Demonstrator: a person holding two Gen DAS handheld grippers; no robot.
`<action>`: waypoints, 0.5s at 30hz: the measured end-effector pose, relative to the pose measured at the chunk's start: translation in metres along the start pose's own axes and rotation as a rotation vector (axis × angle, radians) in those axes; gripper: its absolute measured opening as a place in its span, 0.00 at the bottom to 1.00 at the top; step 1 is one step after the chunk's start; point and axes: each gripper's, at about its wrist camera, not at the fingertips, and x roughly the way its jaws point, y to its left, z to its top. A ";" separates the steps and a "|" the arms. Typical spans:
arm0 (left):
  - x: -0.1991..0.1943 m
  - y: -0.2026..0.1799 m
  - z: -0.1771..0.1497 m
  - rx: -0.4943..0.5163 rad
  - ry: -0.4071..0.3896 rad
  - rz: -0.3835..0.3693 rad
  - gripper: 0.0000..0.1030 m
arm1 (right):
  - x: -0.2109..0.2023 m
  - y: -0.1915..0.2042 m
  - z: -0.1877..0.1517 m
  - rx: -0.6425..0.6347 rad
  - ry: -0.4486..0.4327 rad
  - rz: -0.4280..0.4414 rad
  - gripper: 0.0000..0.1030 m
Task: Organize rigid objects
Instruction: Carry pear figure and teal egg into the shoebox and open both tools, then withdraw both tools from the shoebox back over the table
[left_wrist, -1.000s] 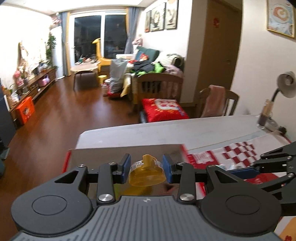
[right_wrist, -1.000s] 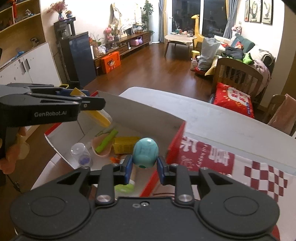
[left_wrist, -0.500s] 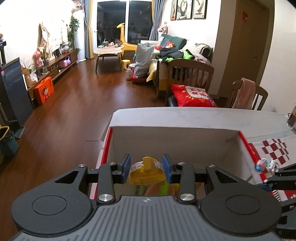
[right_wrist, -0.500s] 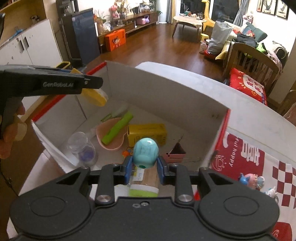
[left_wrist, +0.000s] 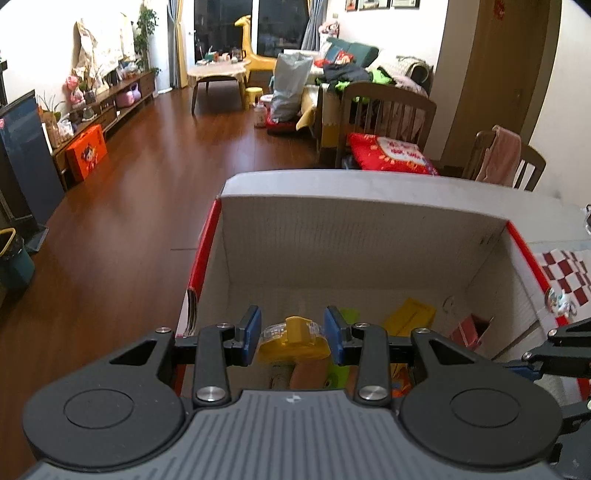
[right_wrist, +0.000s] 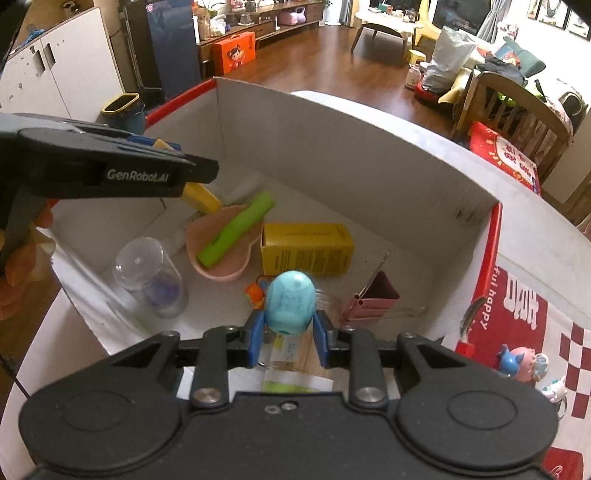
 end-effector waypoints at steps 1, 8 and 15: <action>0.000 0.000 -0.001 0.004 0.000 0.000 0.35 | -0.001 0.000 0.000 -0.001 0.000 0.000 0.28; -0.001 -0.002 -0.001 0.008 0.016 0.000 0.35 | -0.002 -0.004 -0.001 0.019 0.005 0.013 0.30; -0.005 -0.003 -0.003 0.009 0.022 -0.006 0.35 | -0.015 -0.009 -0.003 0.051 -0.019 0.059 0.40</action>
